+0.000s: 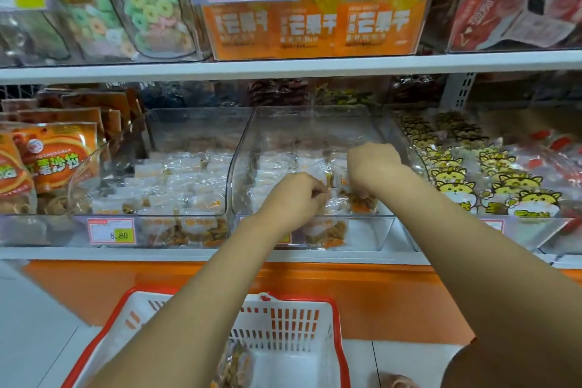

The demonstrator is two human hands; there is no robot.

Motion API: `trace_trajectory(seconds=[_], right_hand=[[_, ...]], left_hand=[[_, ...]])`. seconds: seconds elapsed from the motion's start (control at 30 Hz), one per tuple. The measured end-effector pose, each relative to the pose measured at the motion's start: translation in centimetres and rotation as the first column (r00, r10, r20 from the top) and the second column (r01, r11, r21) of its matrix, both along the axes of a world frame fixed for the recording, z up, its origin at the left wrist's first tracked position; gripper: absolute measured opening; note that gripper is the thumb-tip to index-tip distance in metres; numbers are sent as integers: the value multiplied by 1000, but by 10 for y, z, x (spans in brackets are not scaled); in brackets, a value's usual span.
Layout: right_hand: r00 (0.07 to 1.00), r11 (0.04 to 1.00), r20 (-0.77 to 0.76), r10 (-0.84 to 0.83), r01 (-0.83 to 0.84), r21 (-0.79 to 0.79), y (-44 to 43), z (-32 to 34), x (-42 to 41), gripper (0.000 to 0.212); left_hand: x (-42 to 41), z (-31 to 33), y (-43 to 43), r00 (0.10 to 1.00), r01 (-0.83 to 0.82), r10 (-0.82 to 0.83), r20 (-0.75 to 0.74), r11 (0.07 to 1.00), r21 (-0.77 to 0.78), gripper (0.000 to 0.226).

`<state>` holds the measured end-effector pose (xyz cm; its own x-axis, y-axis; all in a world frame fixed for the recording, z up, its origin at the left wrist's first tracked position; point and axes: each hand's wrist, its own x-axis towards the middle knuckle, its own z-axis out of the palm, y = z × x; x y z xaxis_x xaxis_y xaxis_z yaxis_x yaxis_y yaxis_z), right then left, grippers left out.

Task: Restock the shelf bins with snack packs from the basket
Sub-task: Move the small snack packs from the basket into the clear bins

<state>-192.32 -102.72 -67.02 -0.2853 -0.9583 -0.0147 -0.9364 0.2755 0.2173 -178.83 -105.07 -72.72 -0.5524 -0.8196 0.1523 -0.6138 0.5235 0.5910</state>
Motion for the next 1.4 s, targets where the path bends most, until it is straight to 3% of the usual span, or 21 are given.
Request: trace_trajectory(seconds=[0.2,0.3,0.63,0.77,0.9,1.0,1.1,1.17,1.23,1.3,1.4], right_hand=[[997,999,-62,44,-45,-5,-10,-24,-4,37],[999,996,-15,43,-44,-81,-9,-27,-6,43],[976,979,76,205,-205,-8,-7,-34,-17,23],[971,964,114,210,-187,-188,-3,-21,-14,29],[977,943,122,175,-131,-305,13,5,-1,8],[958,925,207,197,-111,-363,38,10,14,23],[901,877,351,257,-64,-476,71,6,31,30],[875,873,395,279,-60,-484,88,-7,38,32],[900,914,361,244,-89,-396,98,-28,43,32],[943,971,305,134,-63,-232,100,-53,42,27],[945,997,318,-72,55,60,96,-98,31,21]], left_hand=[[1,-4,1,998,-51,54,27,993,-108,21],[2,-4,2,998,-45,50,39,991,-129,22],[-3,-6,2,984,-172,175,11,974,-145,22],[-1,-8,-1,984,-177,175,-28,975,-135,21],[6,-10,7,969,-131,67,-239,956,-262,15],[22,-12,27,866,-198,-17,-499,906,-374,18],[55,-24,52,819,-222,-9,-574,917,-331,34],[82,-42,68,856,-194,15,-517,936,-294,42],[106,-65,79,928,-148,69,-366,970,-194,46],[126,-92,79,984,-134,133,-122,991,0,45],[149,-135,68,957,-233,179,228,943,237,43]])
